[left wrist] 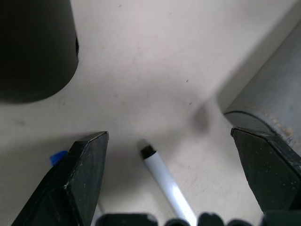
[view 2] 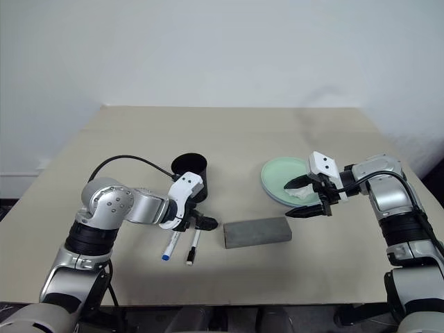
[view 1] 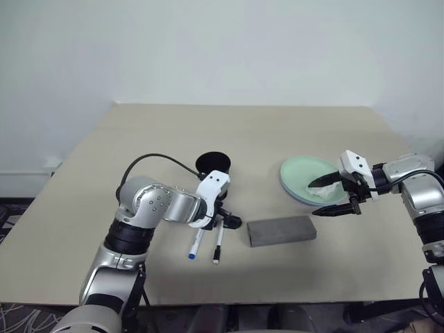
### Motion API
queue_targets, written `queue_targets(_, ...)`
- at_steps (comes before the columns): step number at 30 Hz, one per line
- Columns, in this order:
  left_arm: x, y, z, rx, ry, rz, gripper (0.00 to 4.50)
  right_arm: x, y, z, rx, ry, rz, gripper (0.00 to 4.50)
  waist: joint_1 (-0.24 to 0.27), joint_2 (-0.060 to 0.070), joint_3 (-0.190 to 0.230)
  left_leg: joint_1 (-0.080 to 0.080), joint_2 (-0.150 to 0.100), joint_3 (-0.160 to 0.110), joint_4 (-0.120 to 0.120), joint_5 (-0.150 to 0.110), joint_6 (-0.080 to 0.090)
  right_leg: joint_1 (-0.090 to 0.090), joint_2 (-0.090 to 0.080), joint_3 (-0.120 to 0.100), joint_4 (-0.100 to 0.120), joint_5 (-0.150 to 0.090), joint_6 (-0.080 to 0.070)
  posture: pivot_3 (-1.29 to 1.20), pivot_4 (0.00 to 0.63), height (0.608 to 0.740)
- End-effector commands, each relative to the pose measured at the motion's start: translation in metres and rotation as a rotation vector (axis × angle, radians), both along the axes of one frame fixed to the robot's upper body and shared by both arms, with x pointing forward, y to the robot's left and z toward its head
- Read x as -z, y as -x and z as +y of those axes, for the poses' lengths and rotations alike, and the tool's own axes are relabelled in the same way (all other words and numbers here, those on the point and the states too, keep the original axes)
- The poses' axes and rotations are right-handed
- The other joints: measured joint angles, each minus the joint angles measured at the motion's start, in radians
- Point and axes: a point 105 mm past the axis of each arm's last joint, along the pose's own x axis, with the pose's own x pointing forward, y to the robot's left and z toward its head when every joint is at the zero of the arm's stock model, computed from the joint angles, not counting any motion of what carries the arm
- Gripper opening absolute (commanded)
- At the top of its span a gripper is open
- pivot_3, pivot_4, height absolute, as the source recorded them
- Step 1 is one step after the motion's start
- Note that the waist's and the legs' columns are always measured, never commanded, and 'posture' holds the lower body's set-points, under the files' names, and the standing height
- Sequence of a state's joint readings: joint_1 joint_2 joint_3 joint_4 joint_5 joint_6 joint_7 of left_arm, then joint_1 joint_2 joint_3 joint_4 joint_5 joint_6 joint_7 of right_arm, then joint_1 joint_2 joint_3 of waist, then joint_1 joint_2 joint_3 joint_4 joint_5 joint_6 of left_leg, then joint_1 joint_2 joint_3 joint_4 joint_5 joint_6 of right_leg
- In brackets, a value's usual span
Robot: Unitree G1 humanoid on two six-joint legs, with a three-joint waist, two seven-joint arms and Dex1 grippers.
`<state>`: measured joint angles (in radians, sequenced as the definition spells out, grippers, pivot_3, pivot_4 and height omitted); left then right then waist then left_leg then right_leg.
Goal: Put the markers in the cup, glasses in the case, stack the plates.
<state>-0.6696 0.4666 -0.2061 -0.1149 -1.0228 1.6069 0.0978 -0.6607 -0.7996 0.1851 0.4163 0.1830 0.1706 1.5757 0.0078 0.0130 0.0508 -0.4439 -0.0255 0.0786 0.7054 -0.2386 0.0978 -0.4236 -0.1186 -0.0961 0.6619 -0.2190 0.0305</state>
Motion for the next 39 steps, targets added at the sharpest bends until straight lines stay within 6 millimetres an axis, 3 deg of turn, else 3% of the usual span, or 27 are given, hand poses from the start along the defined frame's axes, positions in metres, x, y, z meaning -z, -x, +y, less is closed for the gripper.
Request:
queue_targets(1,-0.002,0.002,0.000,0.024,-0.041,0.014,4.42,-0.014,-0.005,0.003,-0.017,-0.009,-0.054,4.35,0.000,0.000,0.000,0.000,0.000,0.000,0.000,0.000,-0.001,0.000,0.000,0.000,0.000,0.000,0.000,0.00,0.000,0.700)
queue_targets(7,-0.002,0.004,0.000,0.029,-0.048,0.037,4.42,-0.015,-0.006,0.003,-0.014,-0.010,-0.058,4.35,0.000,0.000,0.000,0.000,-0.001,0.000,-0.002,0.002,-0.003,-0.001,0.000,0.001,0.000,0.002,0.000,0.00,0.000,0.700)
queue_targets(8,-0.002,0.004,0.000,0.028,-0.051,0.036,4.26,-0.015,-0.006,0.003,-0.014,-0.010,-0.059,4.35,0.000,0.000,0.000,0.000,-0.001,0.000,-0.002,0.002,-0.003,-0.001,0.000,0.001,0.000,0.002,-0.001,0.00,0.000,0.700)
queue_targets(11,-0.004,0.003,-0.001,0.027,-0.060,0.033,3.49,-0.015,-0.006,0.003,-0.014,-0.009,-0.059,4.35,0.000,0.000,0.000,0.000,-0.001,0.000,-0.003,0.002,-0.004,-0.002,0.000,0.002,0.000,0.002,-0.001,0.00,0.000,0.700)
queue_targets(17,-0.009,-0.002,0.001,0.015,-0.087,-0.004,1.39,-0.015,-0.006,0.003,-0.015,-0.010,-0.057,4.35,0.000,0.000,0.000,0.000,-0.001,0.000,-0.004,0.004,-0.006,-0.002,0.000,0.001,0.000,0.003,-0.001,0.00,0.000,0.700)
queue_targets(32,-0.021,-0.012,0.004,0.021,-0.134,-0.082,1.39,-0.015,-0.006,0.002,-0.017,-0.007,-0.057,4.35,0.000,0.000,0.000,0.000,-0.001,0.001,-0.006,0.004,-0.007,-0.003,0.000,0.001,-0.001,0.003,-0.002,0.00,0.000,0.700)
queue_targets(39,-0.055,-0.022,0.000,0.061,-0.099,-0.173,1.39,-0.015,-0.006,0.002,-0.021,-0.006,-0.053,4.35,0.000,0.000,0.000,0.000,-0.001,0.001,-0.006,0.004,-0.007,-0.004,0.000,0.002,-0.001,0.003,-0.002,0.00,0.000,0.700)
